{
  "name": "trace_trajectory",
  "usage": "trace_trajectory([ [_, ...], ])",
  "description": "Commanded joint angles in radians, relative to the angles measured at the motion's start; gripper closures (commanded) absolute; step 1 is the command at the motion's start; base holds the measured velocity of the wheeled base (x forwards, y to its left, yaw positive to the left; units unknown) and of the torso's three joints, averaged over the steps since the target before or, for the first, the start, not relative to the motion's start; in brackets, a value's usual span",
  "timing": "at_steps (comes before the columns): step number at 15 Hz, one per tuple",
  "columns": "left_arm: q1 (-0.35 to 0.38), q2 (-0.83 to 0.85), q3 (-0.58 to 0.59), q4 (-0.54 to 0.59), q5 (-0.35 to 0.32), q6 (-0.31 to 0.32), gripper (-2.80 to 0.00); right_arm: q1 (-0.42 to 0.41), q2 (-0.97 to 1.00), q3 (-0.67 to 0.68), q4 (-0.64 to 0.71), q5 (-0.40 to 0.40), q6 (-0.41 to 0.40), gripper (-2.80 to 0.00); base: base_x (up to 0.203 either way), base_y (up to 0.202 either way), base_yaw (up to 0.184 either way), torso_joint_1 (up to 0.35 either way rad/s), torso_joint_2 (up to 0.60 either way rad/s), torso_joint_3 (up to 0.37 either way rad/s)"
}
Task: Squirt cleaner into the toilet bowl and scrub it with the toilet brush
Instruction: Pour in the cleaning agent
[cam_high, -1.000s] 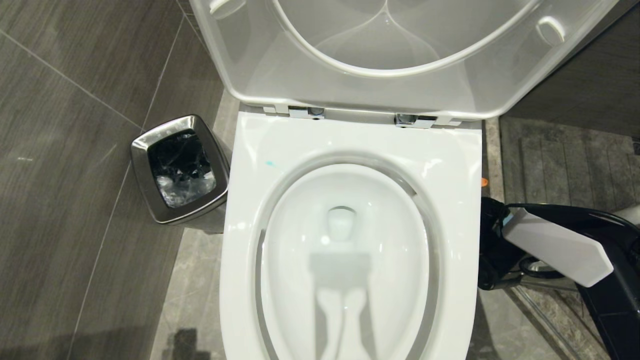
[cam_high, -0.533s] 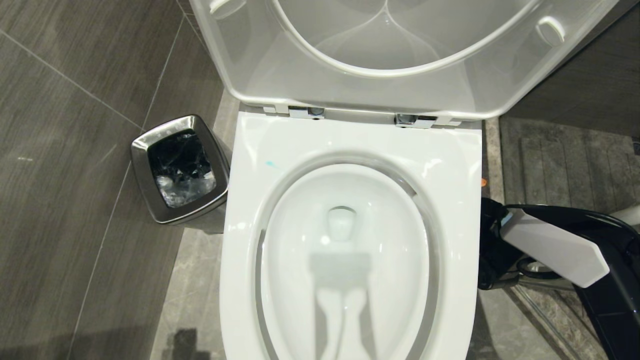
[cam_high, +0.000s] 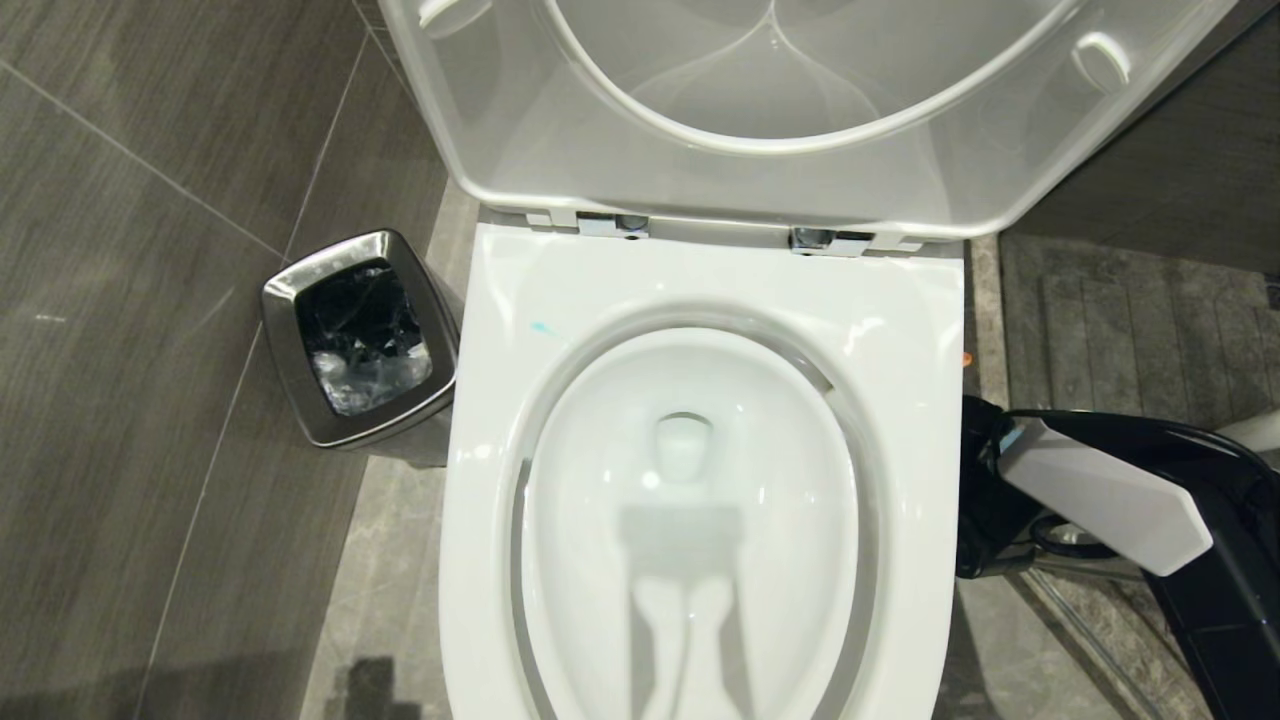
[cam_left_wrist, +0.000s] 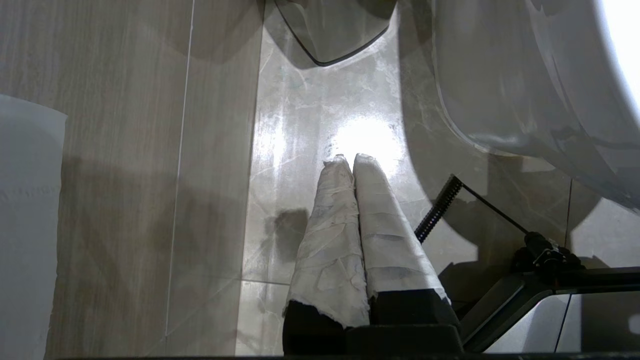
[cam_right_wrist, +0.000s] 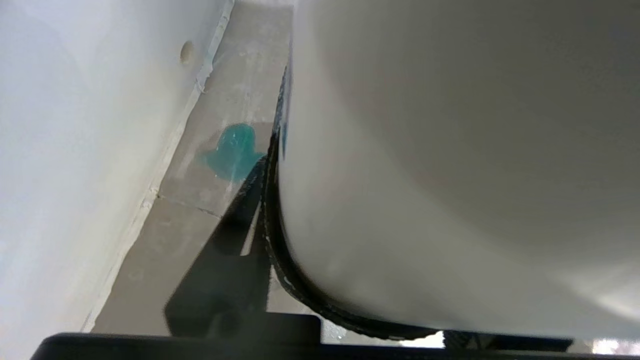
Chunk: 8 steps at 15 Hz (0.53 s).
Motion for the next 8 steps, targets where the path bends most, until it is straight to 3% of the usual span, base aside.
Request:
trace_trajectory([
  [1, 0.000, -0.001, 0.000, -0.001, 0.000, 0.001, 0.00, 0.001, 0.001, -0.011, -0.012, -0.009, -0.002, 0.00, 0.000, 0.000, 0.000, 0.000, 0.00, 0.000],
  [8, 0.000, -0.001, 0.000, 0.000, 0.000, 0.001, 0.00, 0.002, -0.032, 0.009, -0.012, -0.089, -0.001, 0.00, 0.000, 0.000, 0.000, 0.000, 0.00, 0.000],
])
